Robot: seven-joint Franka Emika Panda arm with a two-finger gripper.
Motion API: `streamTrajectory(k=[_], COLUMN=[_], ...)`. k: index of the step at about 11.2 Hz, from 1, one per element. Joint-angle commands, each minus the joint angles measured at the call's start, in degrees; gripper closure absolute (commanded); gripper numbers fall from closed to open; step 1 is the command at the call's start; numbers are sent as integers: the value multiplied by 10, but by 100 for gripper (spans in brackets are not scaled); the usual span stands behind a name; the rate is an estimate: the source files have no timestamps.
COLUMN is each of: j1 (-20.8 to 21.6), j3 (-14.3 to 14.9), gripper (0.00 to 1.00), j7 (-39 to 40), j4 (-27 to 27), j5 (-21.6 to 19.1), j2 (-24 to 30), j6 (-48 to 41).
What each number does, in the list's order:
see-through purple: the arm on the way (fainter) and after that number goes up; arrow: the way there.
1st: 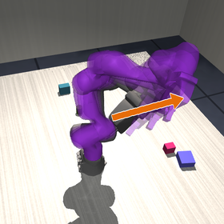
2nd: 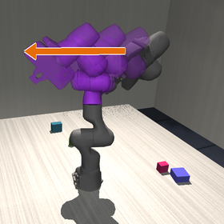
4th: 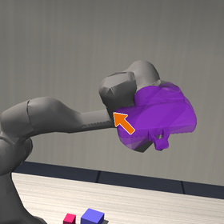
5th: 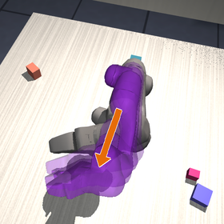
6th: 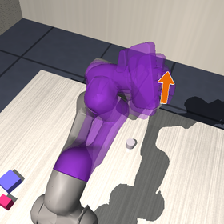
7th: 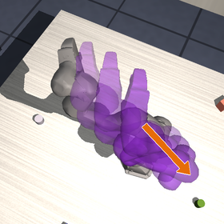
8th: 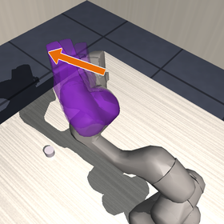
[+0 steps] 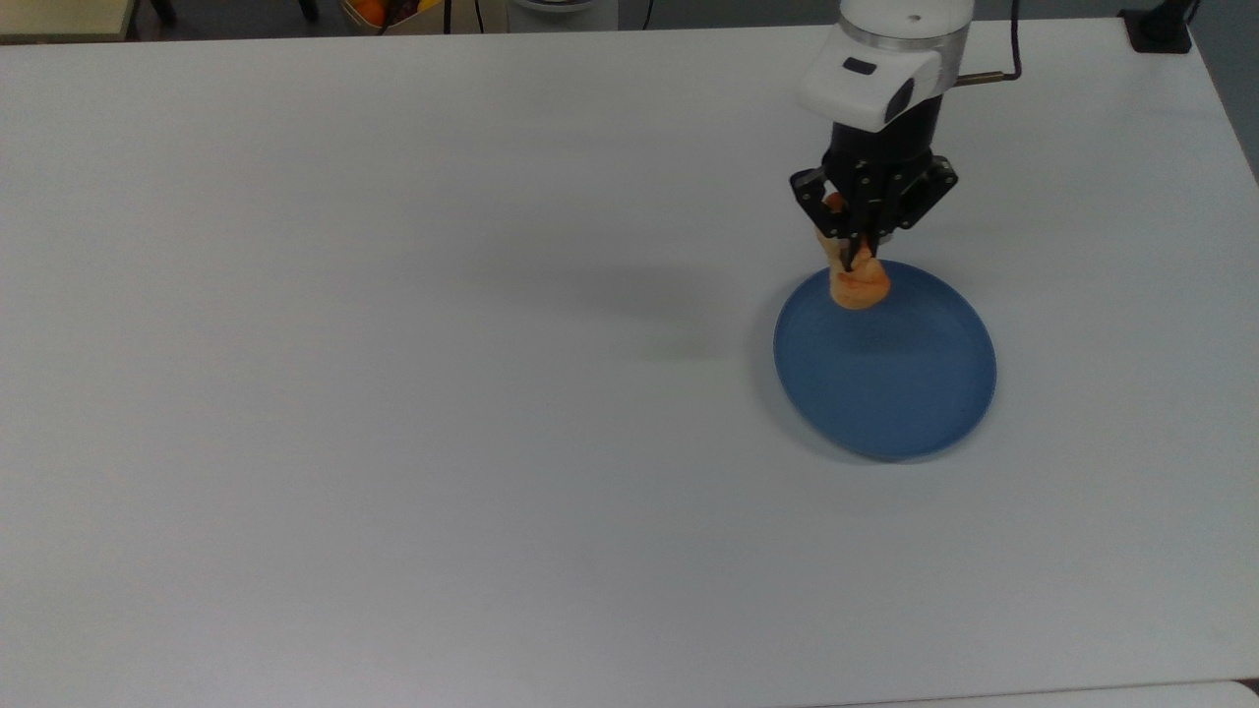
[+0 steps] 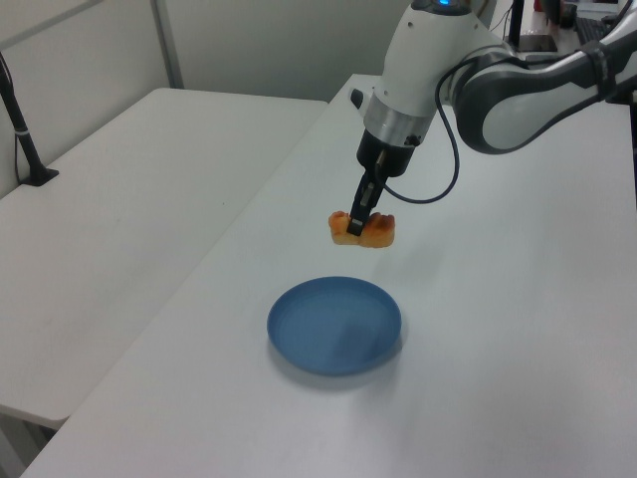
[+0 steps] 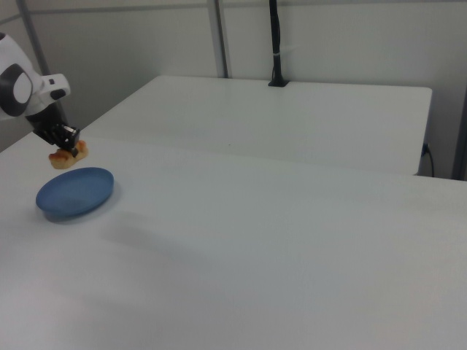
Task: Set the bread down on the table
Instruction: 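Lift the bread roll off the blue plate, then carry the bread roll away from the plate and lower it to the table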
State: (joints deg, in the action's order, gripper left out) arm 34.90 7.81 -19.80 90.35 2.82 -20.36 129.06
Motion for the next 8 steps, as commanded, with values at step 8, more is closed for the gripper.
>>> streamTrajectory(k=[8], j1=[-184], j3=[-37], gripper=[97], j7=[145], j4=[264], j5=[9], j2=[226], j6=[-177])
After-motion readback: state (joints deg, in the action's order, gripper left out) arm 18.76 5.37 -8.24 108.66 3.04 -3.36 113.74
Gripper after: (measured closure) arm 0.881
